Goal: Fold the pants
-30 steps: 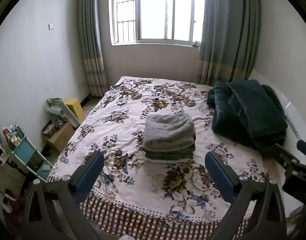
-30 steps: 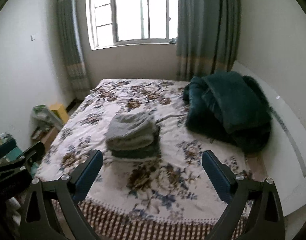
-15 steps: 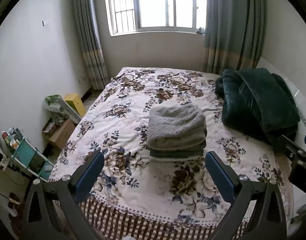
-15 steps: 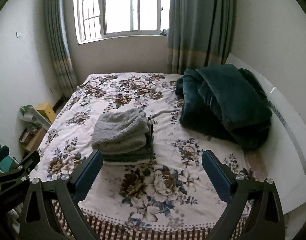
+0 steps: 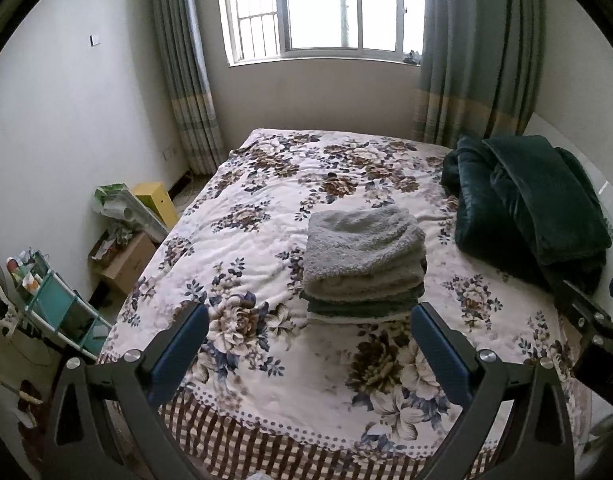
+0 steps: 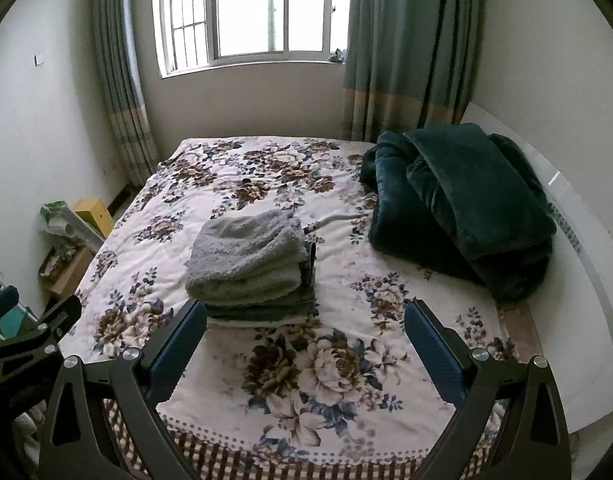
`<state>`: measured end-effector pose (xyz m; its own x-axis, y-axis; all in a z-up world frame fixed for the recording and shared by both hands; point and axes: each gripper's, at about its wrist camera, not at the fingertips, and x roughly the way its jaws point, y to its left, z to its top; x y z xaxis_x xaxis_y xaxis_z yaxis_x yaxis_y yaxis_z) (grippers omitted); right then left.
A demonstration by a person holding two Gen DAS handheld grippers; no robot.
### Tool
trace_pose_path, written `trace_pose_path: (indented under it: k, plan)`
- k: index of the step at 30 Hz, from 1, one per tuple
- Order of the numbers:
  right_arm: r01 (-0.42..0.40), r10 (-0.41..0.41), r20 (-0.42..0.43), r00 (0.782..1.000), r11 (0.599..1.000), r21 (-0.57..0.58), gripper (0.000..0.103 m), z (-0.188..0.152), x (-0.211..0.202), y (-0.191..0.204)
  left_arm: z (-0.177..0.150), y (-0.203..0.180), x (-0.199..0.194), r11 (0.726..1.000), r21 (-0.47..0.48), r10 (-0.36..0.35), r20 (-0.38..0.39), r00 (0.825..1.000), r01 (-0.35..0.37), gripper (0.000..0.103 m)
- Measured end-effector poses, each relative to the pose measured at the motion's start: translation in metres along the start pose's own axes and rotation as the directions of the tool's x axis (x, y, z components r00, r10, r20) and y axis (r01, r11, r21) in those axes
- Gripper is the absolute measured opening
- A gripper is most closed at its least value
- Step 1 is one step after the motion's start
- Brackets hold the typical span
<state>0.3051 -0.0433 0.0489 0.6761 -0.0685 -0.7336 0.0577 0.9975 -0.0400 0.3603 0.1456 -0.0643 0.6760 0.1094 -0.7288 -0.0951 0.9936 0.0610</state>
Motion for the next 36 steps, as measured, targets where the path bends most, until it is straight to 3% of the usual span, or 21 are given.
trace_pose_path:
  k: [36]
  plan:
    - [-0.034,0.034,-0.020,0.999,0.999,0.003,0.103,-0.022,0.019,0.009,-0.002,0.002,0.000,0.999,-0.001,0.041,0.025,0.999,-0.041,0.103]
